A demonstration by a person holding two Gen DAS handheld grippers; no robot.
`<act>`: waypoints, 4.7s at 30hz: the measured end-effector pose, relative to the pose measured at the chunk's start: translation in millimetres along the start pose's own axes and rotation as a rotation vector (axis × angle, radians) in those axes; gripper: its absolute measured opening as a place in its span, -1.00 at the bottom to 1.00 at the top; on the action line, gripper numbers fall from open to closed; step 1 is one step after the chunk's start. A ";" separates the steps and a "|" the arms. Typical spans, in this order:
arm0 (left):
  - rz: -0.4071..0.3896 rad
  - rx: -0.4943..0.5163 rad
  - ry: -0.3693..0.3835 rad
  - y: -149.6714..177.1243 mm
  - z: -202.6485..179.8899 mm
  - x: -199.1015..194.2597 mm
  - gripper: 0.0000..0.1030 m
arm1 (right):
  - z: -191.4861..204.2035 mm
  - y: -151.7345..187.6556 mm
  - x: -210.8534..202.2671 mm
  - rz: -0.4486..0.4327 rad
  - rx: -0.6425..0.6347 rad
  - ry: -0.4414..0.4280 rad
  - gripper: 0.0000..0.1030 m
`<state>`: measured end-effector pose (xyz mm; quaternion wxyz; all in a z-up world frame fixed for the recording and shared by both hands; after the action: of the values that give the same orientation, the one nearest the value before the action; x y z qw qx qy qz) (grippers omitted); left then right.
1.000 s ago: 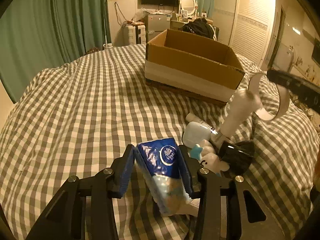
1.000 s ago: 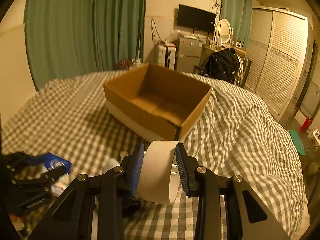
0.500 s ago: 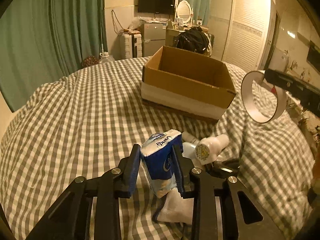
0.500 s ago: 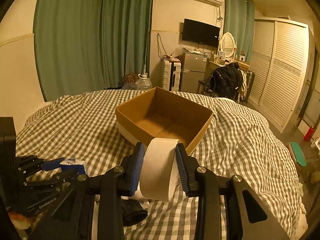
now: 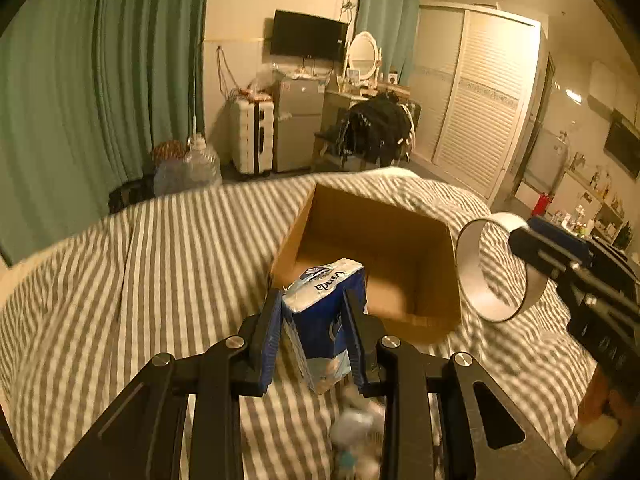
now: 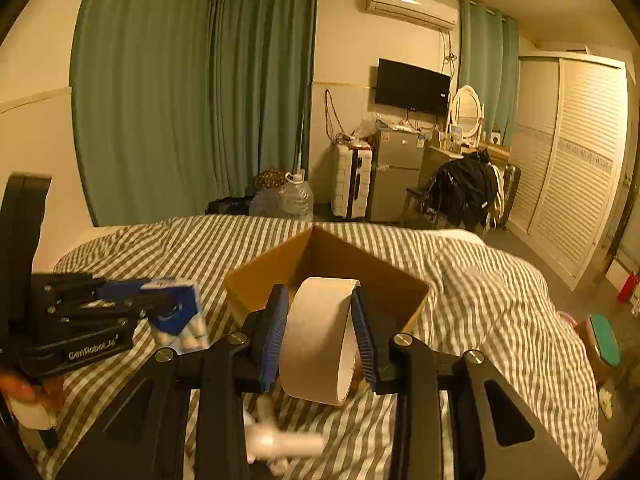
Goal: Organize objects
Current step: 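Carry both items over the cardboard box and open both tools to drop them, then grasp the white sock with the left tool while the right tool reaches for the black cup, then grasp the black cup-shaped object with the right tool while the left tool holds the sock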
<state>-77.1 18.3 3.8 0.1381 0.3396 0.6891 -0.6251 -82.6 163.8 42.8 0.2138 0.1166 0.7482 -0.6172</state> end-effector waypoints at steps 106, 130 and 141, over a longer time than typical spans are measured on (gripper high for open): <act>0.147 -0.054 -0.072 188.2 -2.0 -41.6 0.07 | 71.1 175.4 15.7 0.465 -0.161 -0.093 0.60; 0.067 0.036 -0.078 145.2 -22.5 -63.5 0.04 | 67.0 142.4 -15.1 0.332 -0.173 -0.089 0.18; -0.020 0.071 -0.051 56.3 -28.4 -43.3 0.04 | 26.2 63.7 -34.3 0.191 -0.099 -0.060 0.12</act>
<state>-2.7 32.0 -7.6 0.1373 0.3213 0.6660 -0.6590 -19.9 154.8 -0.7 0.2996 0.1582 0.7564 -0.5595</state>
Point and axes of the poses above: each gripper's, at about its wrist camera, not at the fingertips, and x roughly the way its jaws point, z to its left, y to its underside, the point moved 4 cm from there along x, roughly the way its jaws point, and after that the axes turned 10 degrees about y, right-handed, at the moved point
